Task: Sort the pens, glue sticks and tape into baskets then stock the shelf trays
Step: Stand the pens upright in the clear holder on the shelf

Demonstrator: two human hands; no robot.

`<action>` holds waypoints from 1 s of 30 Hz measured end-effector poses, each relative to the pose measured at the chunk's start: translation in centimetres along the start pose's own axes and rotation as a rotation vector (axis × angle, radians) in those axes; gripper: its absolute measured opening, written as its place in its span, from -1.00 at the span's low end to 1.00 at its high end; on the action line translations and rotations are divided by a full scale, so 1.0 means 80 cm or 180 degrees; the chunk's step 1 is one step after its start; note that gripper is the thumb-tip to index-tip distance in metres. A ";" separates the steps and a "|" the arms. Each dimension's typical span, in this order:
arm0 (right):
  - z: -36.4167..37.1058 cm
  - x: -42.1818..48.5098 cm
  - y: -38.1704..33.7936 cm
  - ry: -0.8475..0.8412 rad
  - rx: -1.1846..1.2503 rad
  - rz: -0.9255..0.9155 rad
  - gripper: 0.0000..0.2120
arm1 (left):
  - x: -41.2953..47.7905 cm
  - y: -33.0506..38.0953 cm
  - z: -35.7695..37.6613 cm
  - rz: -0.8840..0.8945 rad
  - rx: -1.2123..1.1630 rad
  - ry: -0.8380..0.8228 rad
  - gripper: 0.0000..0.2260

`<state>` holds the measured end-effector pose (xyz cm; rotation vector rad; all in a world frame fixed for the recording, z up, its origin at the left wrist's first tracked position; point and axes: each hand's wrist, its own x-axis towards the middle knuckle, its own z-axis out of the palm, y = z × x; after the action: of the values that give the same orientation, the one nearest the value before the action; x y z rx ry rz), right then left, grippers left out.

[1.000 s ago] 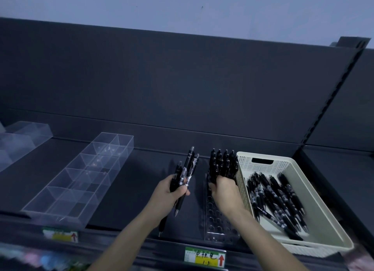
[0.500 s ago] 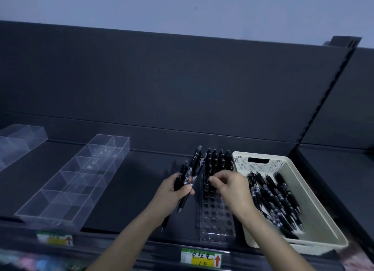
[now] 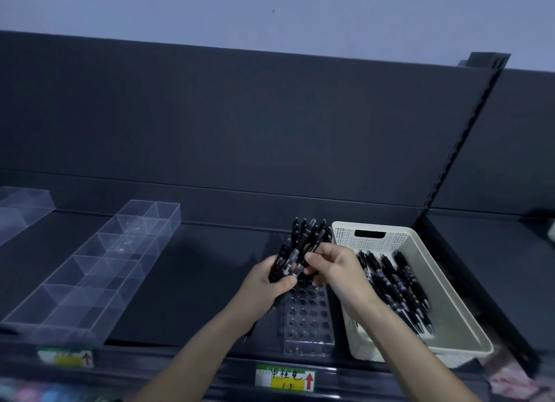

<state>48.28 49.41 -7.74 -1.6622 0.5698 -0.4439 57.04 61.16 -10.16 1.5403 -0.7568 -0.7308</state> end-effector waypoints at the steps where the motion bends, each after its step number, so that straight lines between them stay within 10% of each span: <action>1: 0.000 0.000 0.000 0.0026 -0.0021 0.0002 -0.82 | -0.001 0.001 0.001 -0.0001 0.0042 -0.0005 -0.81; 9: -0.028 0.009 0.004 0.0999 -0.1720 -0.0544 -0.80 | -0.009 0.007 -0.017 -0.0229 0.0109 0.0644 -0.84; 30: 0.016 0.021 0.039 0.0491 -0.2848 -0.0299 -0.68 | -0.010 -0.013 -0.028 -0.0143 0.0141 0.0834 -0.82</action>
<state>50.04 49.08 -11.06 -2.5279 0.8838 -0.4101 58.44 63.25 -10.94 1.6588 -0.5475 -0.5338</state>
